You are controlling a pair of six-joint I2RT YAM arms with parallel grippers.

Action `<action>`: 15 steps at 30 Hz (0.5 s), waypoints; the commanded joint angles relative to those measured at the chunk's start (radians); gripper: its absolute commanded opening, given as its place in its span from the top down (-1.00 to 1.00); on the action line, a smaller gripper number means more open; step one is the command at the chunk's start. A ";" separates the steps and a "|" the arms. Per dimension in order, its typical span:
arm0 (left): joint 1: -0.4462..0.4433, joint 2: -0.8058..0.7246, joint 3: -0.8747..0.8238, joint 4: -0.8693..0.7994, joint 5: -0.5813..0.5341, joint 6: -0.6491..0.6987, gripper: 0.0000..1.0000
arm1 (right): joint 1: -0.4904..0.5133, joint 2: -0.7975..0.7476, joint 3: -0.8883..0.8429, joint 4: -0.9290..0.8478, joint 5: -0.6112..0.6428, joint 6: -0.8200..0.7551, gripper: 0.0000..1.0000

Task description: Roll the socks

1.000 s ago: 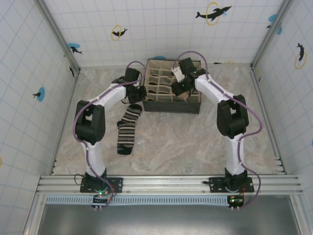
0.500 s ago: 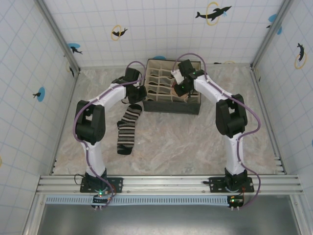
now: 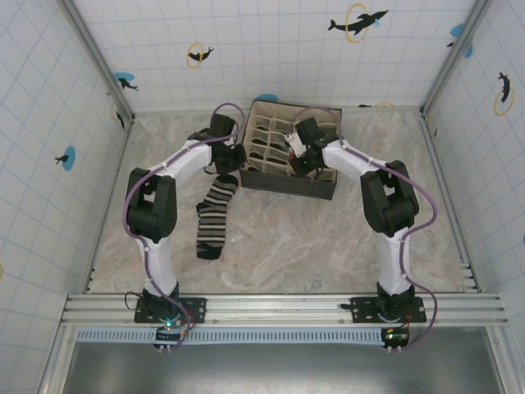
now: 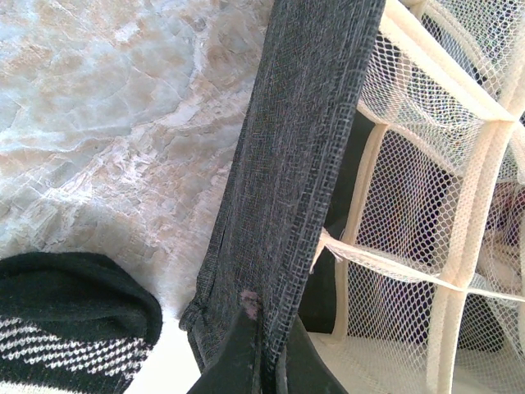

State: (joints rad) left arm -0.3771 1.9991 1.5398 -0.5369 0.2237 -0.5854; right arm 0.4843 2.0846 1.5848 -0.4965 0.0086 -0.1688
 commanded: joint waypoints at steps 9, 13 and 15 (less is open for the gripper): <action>0.011 -0.005 0.000 0.066 0.066 -0.064 1.00 | -0.035 -0.065 0.072 -0.027 0.027 0.073 0.15; 0.011 0.011 0.009 0.087 0.111 -0.074 1.00 | -0.038 -0.075 0.131 -0.037 0.024 0.074 -0.07; 0.011 0.017 0.017 0.090 0.115 -0.078 1.00 | -0.039 -0.089 0.155 -0.036 0.036 0.076 -0.22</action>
State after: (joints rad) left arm -0.3763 2.0010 1.5375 -0.5011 0.2783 -0.6262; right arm 0.4438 2.0666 1.6794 -0.5198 0.0315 -0.1001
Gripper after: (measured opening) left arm 0.053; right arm 0.587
